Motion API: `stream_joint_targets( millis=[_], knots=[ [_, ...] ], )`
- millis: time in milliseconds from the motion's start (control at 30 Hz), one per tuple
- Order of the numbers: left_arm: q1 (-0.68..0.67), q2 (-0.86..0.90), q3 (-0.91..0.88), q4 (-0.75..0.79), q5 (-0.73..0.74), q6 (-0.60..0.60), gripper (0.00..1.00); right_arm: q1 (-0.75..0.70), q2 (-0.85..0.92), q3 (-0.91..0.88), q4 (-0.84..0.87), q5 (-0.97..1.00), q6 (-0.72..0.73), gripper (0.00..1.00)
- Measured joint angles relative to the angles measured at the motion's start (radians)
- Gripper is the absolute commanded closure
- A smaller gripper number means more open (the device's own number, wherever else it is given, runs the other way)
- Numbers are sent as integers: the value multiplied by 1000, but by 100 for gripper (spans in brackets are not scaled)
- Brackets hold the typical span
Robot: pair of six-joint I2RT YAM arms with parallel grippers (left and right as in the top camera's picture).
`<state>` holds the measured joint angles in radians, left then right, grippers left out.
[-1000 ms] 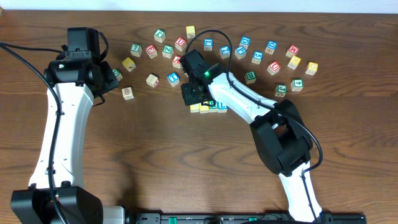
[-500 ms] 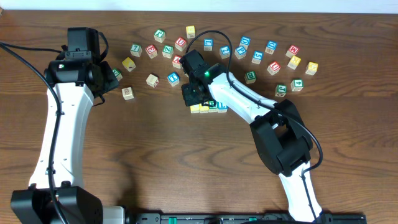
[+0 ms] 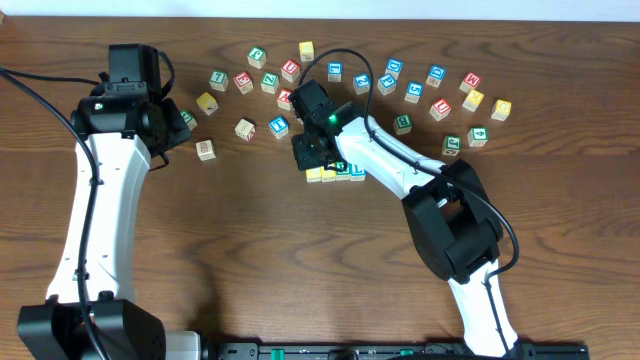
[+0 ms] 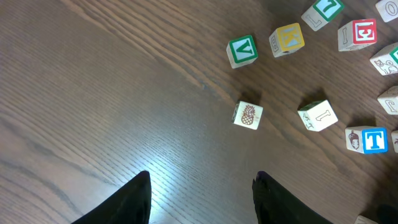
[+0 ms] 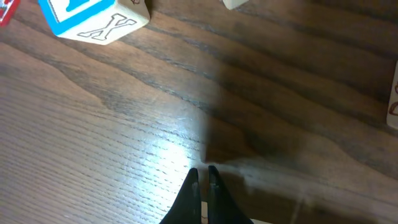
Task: Spell out CORL
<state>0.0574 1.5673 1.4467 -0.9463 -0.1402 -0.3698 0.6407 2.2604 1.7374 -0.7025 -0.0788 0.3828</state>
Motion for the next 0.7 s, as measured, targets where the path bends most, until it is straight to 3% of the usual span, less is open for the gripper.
stream_joint_targets(
  millis=[200,500,700],
  knots=[
    [0,0,0,0,0,0,48,-22,-17,24,-29,-6,0,97],
    [0,0,0,0,0,0,48,-160,-188,41,-229,-6,3,97],
    [0,0,0,0,1,0,48,-234,-203,5,-306,-3,4,98]
  ],
)
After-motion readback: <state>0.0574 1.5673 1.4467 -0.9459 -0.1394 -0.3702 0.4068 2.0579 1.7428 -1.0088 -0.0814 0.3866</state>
